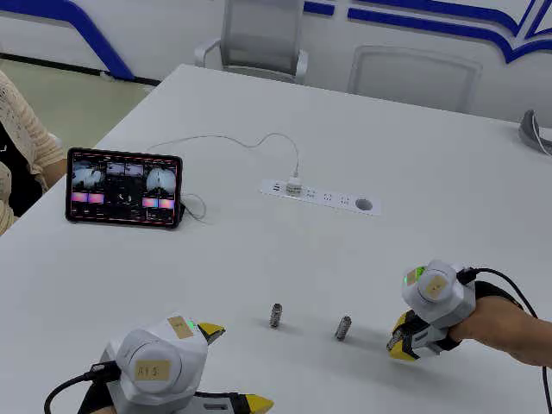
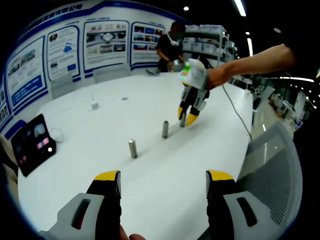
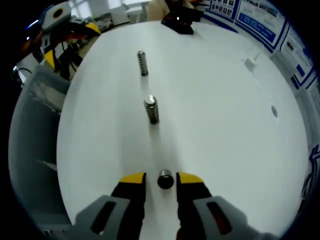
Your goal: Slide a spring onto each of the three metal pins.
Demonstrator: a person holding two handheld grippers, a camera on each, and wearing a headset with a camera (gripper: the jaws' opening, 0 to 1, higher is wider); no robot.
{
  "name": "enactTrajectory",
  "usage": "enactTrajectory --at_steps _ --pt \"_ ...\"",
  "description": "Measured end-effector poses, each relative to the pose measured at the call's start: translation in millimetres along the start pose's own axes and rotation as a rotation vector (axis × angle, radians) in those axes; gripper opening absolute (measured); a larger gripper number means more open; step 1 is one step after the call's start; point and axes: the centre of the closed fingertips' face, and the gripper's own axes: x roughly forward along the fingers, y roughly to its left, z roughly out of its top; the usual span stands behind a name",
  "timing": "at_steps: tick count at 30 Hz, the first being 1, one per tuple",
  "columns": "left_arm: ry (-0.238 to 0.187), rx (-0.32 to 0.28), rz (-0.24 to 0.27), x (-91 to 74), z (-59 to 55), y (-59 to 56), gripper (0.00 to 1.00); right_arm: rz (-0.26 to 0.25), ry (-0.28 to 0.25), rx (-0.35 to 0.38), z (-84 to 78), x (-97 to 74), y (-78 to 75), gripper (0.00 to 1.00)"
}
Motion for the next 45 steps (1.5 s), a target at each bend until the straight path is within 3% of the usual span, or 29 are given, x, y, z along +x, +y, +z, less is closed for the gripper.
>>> enactTrajectory --at_steps 12,19,24,28,36,45 --pt "0.007 0.011 -0.021 4.3 -0.7 -7.5 0.71 -0.081 -0.097 0.109 -8.7 -23.7 -3.5 0.45" --pt "0.009 0.018 -0.024 5.9 1.0 -6.3 0.71 -0.141 -0.201 0.198 -10.1 -36.3 -5.9 0.49" --pt "0.003 0.013 -0.019 8.0 4.3 -3.0 0.71 -0.148 -0.297 0.289 -9.4 -42.2 -0.8 0.51" --pt "0.002 0.014 -0.018 10.0 6.8 -3.0 0.71 -0.169 -0.328 0.330 -13.6 -45.1 -0.4 0.51" --pt "0.000 0.013 -0.016 15.2 11.1 -3.6 0.71 -0.188 -0.508 0.491 -3.2 -62.0 1.4 0.55" --pt "-0.005 0.005 -0.002 16.0 15.9 0.8 0.71 -0.209 -0.588 0.545 -4.1 -72.7 8.1 0.61"
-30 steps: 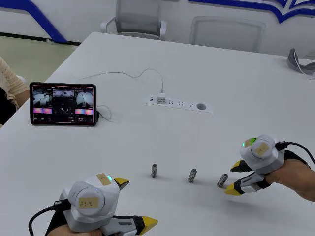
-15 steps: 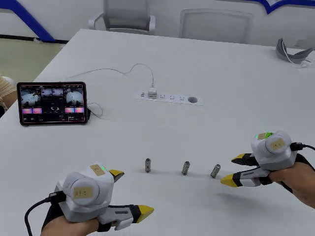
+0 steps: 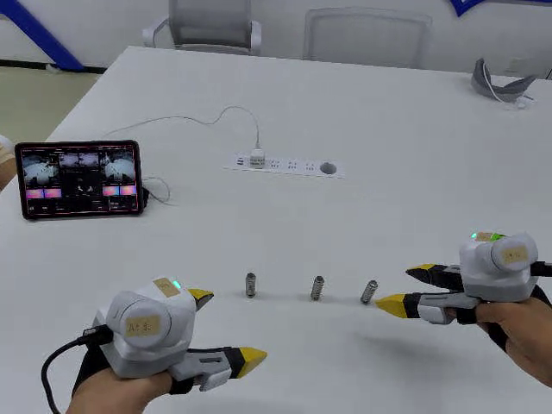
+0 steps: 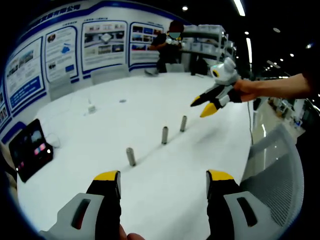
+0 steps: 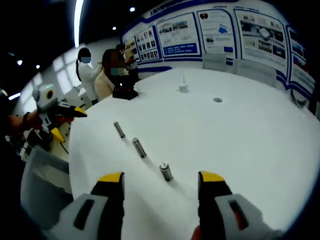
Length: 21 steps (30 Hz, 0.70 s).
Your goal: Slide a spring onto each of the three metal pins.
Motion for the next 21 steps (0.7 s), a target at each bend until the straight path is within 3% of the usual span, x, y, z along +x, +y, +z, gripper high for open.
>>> enactTrajectory --at_steps 7,21 --pt "-0.009 -0.023 0.026 -1.1 6.8 12.1 0.77 -0.005 -0.034 0.030 -2.5 -8.0 11.6 0.64" --pt "-0.021 -0.046 0.020 -4.6 12.3 15.2 0.78 0.000 -0.039 0.071 -24.2 -16.7 34.0 0.72"
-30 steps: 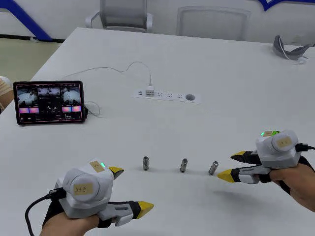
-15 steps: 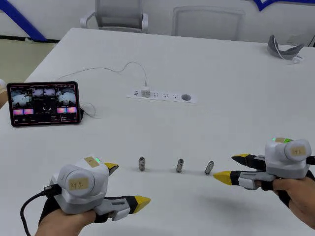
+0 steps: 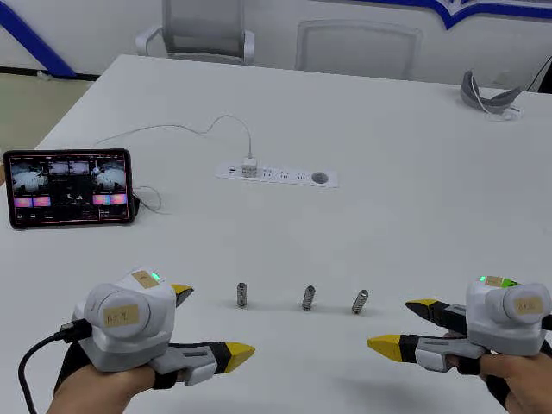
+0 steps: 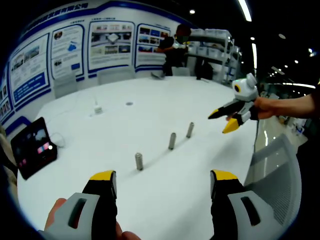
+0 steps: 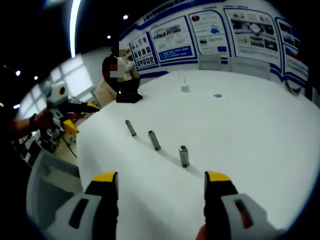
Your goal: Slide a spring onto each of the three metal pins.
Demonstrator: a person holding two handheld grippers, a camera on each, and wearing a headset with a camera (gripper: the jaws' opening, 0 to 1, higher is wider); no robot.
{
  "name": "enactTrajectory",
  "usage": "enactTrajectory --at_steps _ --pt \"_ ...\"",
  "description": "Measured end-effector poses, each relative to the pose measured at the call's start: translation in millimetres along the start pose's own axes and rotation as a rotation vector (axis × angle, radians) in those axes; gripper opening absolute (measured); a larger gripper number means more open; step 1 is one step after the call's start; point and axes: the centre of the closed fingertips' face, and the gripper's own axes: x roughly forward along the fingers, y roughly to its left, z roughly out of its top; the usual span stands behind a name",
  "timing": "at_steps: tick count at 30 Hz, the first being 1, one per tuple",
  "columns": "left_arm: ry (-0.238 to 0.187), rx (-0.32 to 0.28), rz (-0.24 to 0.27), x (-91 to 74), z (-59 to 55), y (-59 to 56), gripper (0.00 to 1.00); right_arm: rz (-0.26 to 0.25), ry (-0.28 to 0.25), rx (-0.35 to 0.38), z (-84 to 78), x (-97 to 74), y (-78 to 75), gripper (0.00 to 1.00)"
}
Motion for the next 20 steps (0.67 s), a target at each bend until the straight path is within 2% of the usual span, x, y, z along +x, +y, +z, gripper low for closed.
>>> enactTrajectory --at_steps 12,20 --pt "0.002 -0.012 -0.011 -3.2 -1.0 3.9 0.76 0.004 -0.006 0.022 -4.0 1.1 7.9 0.74" --pt "0.007 -0.021 0.001 -5.9 -3.0 10.6 0.81 0.019 -0.012 0.006 -2.3 1.6 16.5 0.78"
